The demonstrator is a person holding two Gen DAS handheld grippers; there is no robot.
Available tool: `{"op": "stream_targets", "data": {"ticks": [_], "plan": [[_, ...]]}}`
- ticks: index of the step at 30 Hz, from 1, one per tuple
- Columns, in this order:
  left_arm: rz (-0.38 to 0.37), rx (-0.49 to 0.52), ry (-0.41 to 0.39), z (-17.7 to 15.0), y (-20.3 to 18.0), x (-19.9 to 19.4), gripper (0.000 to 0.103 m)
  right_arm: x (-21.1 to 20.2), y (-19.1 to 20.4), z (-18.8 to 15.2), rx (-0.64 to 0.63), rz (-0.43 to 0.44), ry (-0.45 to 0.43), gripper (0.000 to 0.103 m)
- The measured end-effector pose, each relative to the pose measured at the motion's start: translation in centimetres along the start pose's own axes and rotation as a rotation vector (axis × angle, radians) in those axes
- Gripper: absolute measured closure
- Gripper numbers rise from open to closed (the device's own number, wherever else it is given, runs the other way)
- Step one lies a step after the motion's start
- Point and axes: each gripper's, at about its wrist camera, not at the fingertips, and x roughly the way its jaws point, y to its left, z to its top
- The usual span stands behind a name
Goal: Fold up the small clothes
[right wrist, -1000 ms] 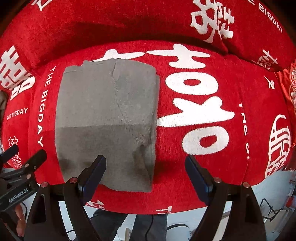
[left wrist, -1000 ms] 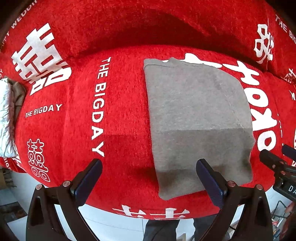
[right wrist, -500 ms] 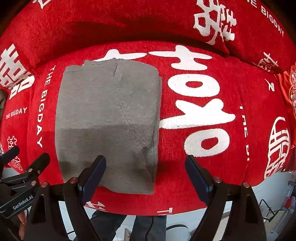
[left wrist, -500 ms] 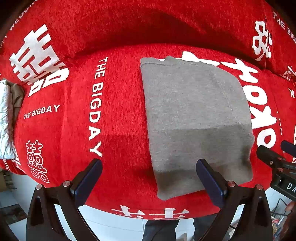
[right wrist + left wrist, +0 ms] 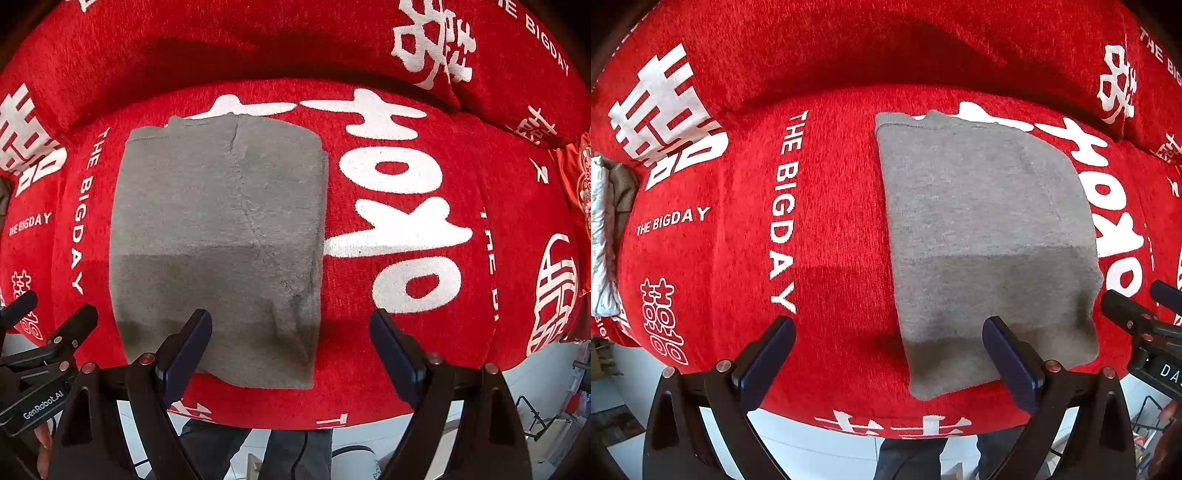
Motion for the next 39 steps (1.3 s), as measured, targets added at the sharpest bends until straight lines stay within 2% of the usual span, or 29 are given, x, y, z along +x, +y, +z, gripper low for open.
{"op": "stream_targets", "data": {"ticks": [39], "plan": [[0.001, 0.007, -0.002, 0.23, -0.23, 0.17, 0.002, 0.34, -0.02, 0.18, 0.002, -0.002, 0.012, 0.014]]}}
